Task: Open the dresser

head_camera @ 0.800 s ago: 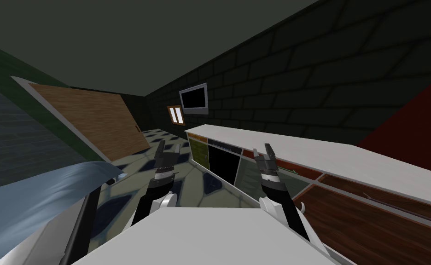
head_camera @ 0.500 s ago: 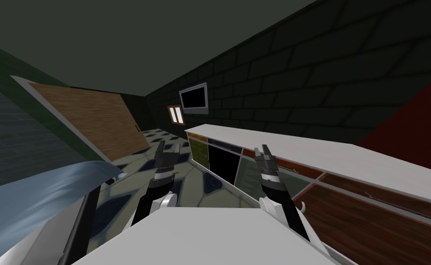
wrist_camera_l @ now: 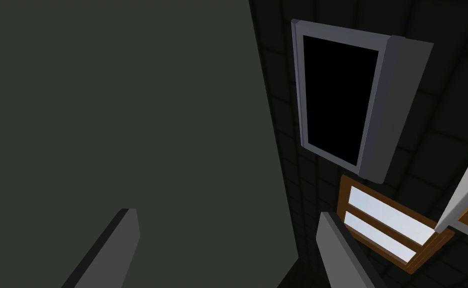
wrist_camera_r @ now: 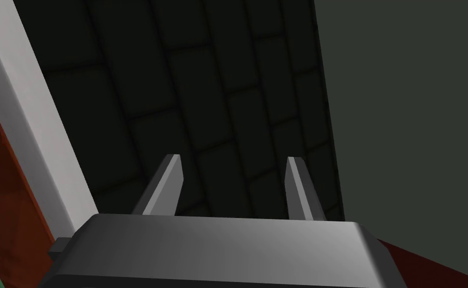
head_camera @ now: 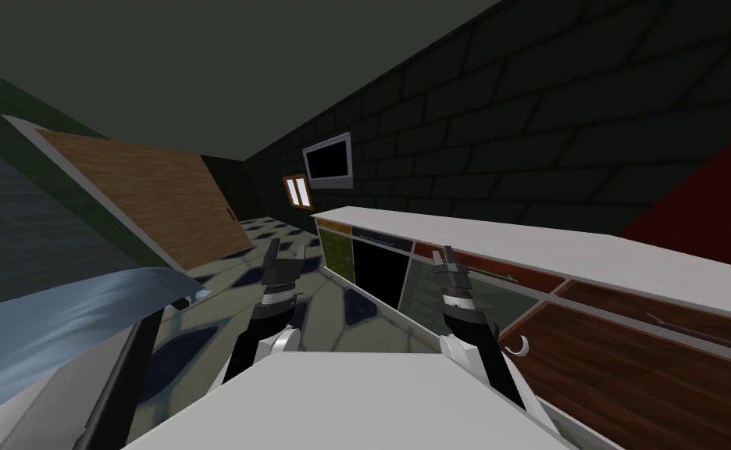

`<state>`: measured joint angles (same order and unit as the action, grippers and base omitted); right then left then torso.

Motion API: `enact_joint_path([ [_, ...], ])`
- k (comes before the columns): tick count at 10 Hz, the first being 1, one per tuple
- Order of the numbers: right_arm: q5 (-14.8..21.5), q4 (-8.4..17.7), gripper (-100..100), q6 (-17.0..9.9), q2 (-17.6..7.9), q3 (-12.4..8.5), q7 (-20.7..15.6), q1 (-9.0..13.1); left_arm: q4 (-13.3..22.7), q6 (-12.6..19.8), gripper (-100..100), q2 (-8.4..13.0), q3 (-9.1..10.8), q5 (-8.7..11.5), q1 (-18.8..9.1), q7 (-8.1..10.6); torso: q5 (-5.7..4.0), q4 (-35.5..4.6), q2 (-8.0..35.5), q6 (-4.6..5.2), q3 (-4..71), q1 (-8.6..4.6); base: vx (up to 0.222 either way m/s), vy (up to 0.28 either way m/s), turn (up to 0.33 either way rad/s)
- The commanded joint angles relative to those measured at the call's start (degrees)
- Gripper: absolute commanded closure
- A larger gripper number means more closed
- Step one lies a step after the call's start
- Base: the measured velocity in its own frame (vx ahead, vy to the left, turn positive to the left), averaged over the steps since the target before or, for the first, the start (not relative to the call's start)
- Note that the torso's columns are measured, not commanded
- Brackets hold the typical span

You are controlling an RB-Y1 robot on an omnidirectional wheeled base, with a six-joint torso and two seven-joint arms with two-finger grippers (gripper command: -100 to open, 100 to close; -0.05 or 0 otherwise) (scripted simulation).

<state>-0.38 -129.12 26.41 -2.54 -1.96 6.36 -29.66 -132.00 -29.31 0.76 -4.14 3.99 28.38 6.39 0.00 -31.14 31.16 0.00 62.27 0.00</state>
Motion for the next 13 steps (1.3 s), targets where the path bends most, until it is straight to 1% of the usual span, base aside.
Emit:
enact_joint_path([
  [1, 0.0, 0.0, 0, 0.0, 0.0, 0.0, 0.0, 0.0, 0.0, 0.0, 0, 0.0, 0.00, 0.0, 0.0, 0.00, 0.00, -4.2, 4.2, 0.00, 8.5, 0.00, 0.000, 0.000, 0.000],
  [2, 1.3, 0.1, -100, -0.1, -1.9, -0.1, -1.4, 0.1, 0.0, 0.0, 0, 0.0, 0.00, 0.0, 0.0, 0.00, 0.00, -8.5, 8.5, 0.00, 16.9, 0.00, 0.023, 0.006, -0.013],
  [3, 2.1, 0.2, -100, -0.1, -2.8, -0.1, -2.3, 0.2, 0.0, 0.0, 0, 0.0, 0.00, 0.0, 0.0, 0.00, 0.01, -10.3, 10.3, 0.00, 20.9, 0.02, 0.031, 0.009, -0.014],
  [4, 3.1, 0.2, -100, -0.2, -3.6, -0.1, -3.4, 0.3, 0.0, 0.0, 0, 0.0, 0.00, 0.0, 0.0, 0.00, 0.01, -10.9, 10.9, 0.00, 22.0, 0.02, 0.028, 0.009, -0.014],
  [6, 5.7, 0.3, -100, -0.3, -5.0, -0.3, -6.2, 0.4, 0.0, 0.0, 0, 0.0, 0.00, 0.0, 0.0, 0.00, 0.00, -11.1, 11.1, 0.00, 22.3, 0.01, 0.035, 0.009, -0.016],
  [9, 10.5, 0.3, -100, -0.6, -6.7, -0.5, -11.1, 0.8, 0.0, 0.0, 0, 0.0, 0.00, 0.0, 0.0, 0.00, 0.01, -11.1, 11.1, 0.00, 22.3, 0.03, 0.052, 0.015, -0.021],
  [10, 10.5, 0.3, -100, -0.6, -6.7, -0.5, -11.5, 0.8, 0.0, 0.0, 0, 0.0, 0.00, 0.0, 0.0, 0.00, 0.01, -11.1, 11.1, 0.00, 22.3, 0.03, 0.039, 0.012, -0.007],
  [12, 14.3, 0.1, -100, -0.7, -7.5, -0.7, -15.1, 1.0, 0.0, 0.0, 0, 0.0, 0.00, 0.0, 0.0, 0.00, 0.00, -11.2, 11.2, 0.00, 22.3, 0.00, 0.042, 0.017, -0.021],
  [13, 14.4, 0.1, -100, -0.7, -7.5, -0.7, -15.6, 1.0, 0.0, 0.0, 0, 0.0, 0.00, 0.0, 0.0, 0.00, 0.00, -11.1, 11.1, 0.00, 22.3, 0.01, 0.039, 0.009, -0.010],
])
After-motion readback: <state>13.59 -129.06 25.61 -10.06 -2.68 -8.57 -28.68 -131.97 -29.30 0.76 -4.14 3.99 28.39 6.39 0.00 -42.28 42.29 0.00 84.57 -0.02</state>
